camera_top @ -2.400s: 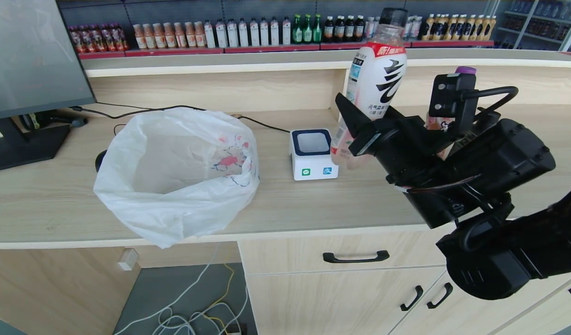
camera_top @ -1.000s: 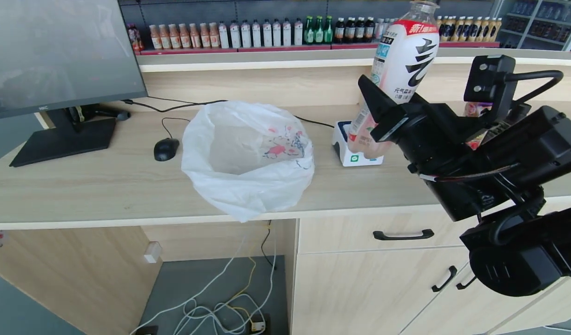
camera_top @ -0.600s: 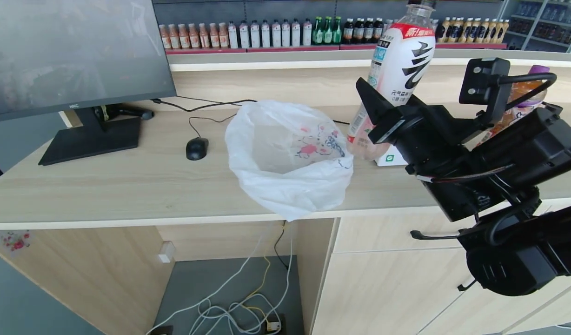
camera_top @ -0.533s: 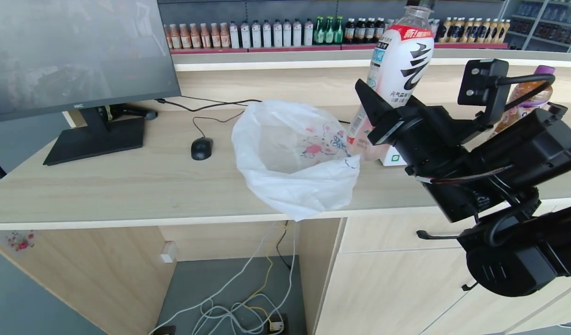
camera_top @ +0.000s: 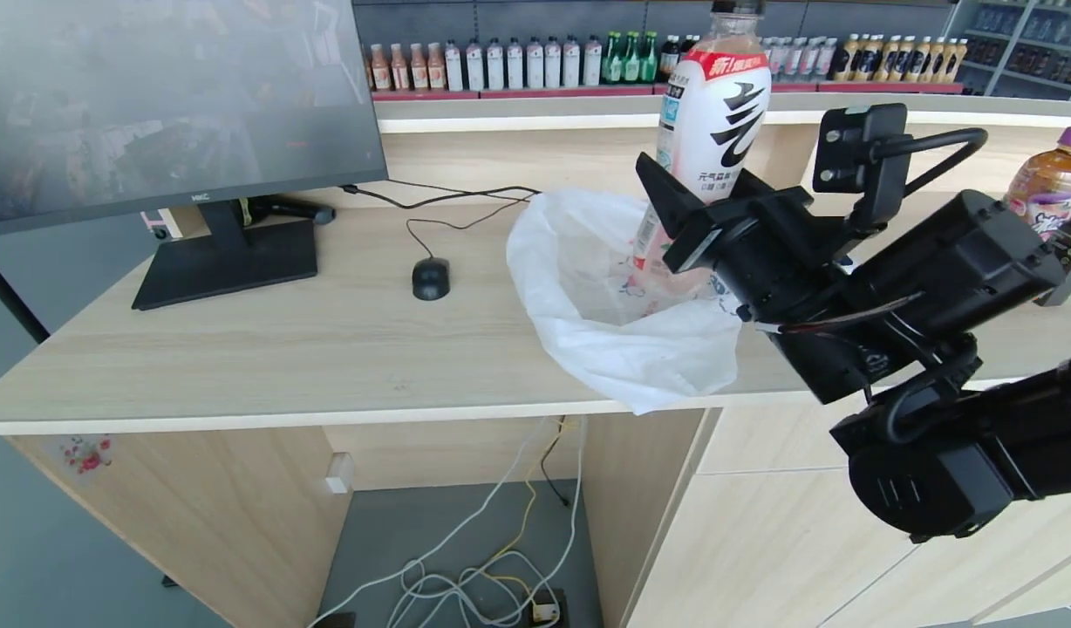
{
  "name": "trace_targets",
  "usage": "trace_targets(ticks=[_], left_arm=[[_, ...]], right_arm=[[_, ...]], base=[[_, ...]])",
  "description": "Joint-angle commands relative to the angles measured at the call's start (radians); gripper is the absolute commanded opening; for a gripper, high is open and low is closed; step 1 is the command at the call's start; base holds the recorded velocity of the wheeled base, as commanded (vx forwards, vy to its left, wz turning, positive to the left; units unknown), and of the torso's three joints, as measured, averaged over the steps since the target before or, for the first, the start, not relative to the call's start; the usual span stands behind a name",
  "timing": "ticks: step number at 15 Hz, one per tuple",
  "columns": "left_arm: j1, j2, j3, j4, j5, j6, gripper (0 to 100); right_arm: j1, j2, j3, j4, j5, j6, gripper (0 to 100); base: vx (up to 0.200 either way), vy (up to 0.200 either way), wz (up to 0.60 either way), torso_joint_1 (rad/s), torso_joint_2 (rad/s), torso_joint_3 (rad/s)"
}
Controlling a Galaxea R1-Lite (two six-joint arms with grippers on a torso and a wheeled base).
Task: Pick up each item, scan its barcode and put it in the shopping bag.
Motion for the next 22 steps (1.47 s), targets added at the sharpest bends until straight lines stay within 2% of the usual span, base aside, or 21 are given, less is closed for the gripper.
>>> trace_targets(ticks=[1, 3, 6, 12, 17, 22], left_arm=[[-0.001, 0.000, 0.000, 0.000, 0.000, 0.000, 100], [-0.001, 0.000, 0.000, 0.000, 0.000, -0.003, 100], [-0.001, 0.000, 0.000, 0.000, 0.000, -0.003, 100], [-0.001, 0.000, 0.000, 0.000, 0.000, -0.003, 100], [-0.001, 0.000, 0.000, 0.000, 0.000, -0.001, 100], [-0.001, 0.000, 0.000, 0.000, 0.000, -0.003, 100]], right_arm=[[0.007, 0.080, -0.139, 0.093, 0.002, 0.007, 0], [0.002, 0.151, -0.268, 0.185, -0.001, 0.007, 0], [-0.039, 0.215, -0.367, 0.254, -0.004, 0.005, 0], [-0.099, 0.281, -0.421, 0.269, -0.001, 0.007, 0], [-0.111, 0.388, -0.617, 0.353, -0.001, 0.005, 0], [-0.119, 0.453, -0.696, 0.396, -0.003, 0.005, 0]], base=[[0.000, 0.000, 0.00, 0.000, 0.00, 0.000], [0.000, 0.000, 0.00, 0.000, 0.00, 0.000], [0.000, 0.000, 0.00, 0.000, 0.00, 0.000], [0.000, 0.000, 0.00, 0.000, 0.00, 0.000], [0.000, 0.000, 0.00, 0.000, 0.00, 0.000], [0.000, 0.000, 0.00, 0.000, 0.00, 0.000]])
